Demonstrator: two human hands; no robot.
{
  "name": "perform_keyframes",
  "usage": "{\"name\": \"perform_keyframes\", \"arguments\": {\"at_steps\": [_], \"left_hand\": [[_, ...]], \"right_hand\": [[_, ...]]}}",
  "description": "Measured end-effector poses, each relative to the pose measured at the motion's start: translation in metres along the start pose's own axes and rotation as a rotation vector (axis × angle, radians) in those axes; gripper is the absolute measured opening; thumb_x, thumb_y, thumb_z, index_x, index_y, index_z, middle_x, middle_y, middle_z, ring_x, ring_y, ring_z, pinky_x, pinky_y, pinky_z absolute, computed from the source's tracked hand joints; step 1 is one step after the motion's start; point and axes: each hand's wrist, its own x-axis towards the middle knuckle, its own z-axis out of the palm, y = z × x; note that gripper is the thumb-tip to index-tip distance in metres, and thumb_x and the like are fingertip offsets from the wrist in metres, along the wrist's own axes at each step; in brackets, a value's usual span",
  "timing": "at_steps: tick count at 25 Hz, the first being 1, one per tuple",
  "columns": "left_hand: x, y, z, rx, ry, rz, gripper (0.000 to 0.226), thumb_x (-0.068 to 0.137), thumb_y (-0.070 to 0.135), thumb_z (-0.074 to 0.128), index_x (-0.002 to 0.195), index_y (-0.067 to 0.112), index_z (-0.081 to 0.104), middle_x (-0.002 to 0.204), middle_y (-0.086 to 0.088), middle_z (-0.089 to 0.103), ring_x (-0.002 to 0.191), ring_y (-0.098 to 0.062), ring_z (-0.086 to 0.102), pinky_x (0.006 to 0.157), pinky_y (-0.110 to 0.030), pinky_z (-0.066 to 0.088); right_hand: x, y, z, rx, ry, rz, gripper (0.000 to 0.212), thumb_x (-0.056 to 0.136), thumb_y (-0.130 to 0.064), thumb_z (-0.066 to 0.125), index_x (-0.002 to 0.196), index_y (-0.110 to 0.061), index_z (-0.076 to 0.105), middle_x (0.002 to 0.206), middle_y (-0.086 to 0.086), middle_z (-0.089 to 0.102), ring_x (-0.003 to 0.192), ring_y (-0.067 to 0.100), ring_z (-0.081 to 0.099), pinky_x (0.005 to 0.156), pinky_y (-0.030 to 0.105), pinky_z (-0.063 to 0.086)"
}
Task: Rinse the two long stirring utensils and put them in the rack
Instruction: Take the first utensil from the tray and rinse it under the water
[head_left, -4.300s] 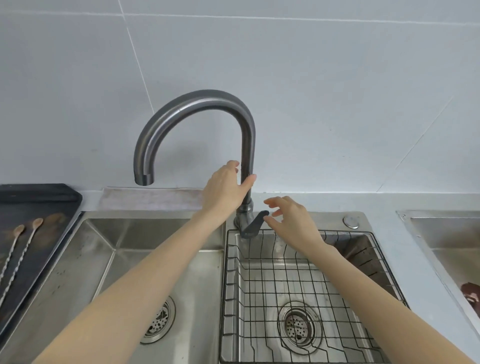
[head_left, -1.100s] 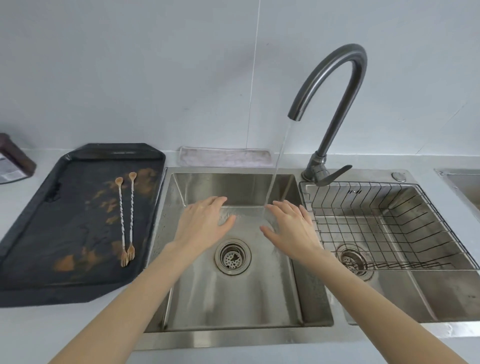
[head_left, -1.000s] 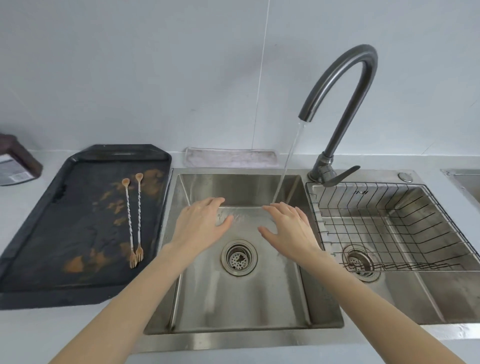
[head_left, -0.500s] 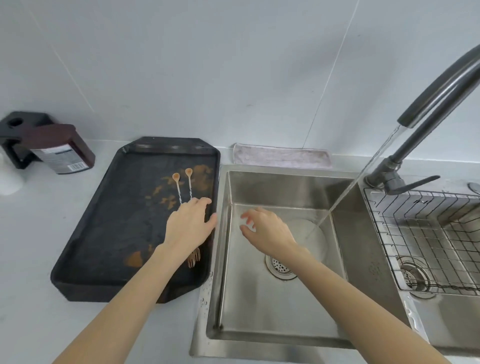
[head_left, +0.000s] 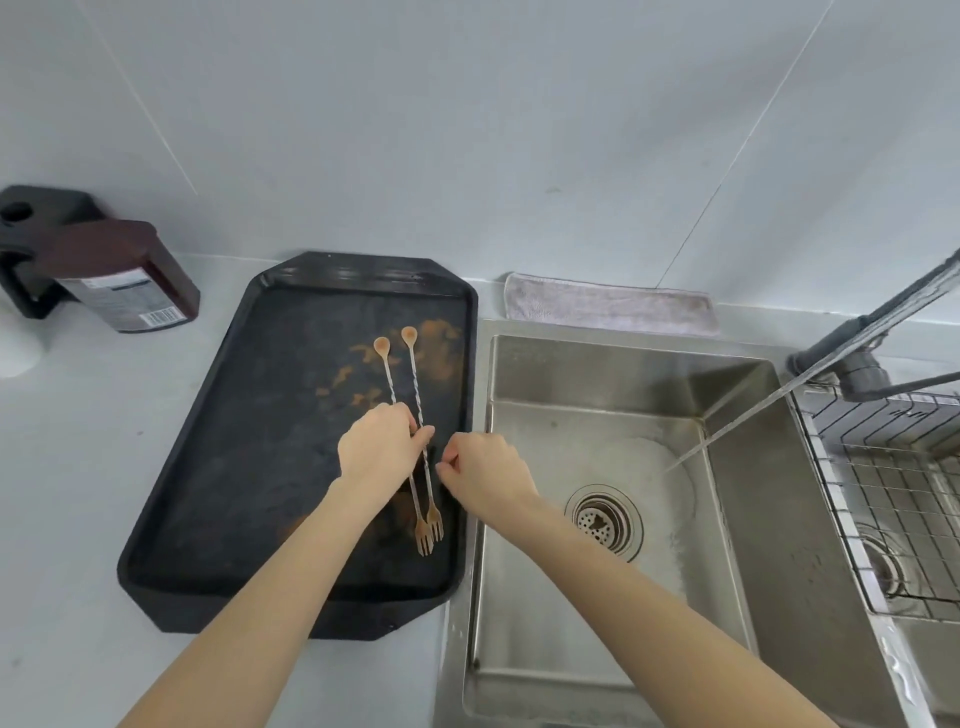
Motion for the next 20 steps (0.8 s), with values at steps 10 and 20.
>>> {"name": "perform_keyframes", "arguments": {"at_steps": [10, 20], "left_hand": [[0.011, -0.001, 0.019, 0.139, 0.001, 0.003, 0.033, 0.092, 0.036, 0.045, 0.100, 0.012, 0.067, 0.099, -0.010, 0.071, 0.090, -0.030, 0.066, 0.070, -0.032, 0.047], [0.007, 0.002, 0.011, -0.156, -0.052, -0.155, 0.030, 0.088, 0.034, 0.053, 0.092, 0.013, 0.073, 0.086, -0.007, 0.069, 0.083, -0.027, 0.066, 0.064, -0.028, 0.043]], "right_hand": [[0.014, -0.018, 0.014, -0.152, -0.044, 0.045, 0.025, 0.096, -0.015, 0.042, 0.112, -0.003, 0.056, 0.109, 0.019, 0.062, 0.101, 0.037, 0.060, 0.079, 0.040, 0.051], [0.017, -0.008, 0.021, 0.064, 0.004, 0.106, 0.022, 0.089, -0.016, 0.049, 0.098, -0.002, 0.064, 0.100, 0.017, 0.066, 0.092, 0.035, 0.063, 0.074, 0.038, 0.053]]}}
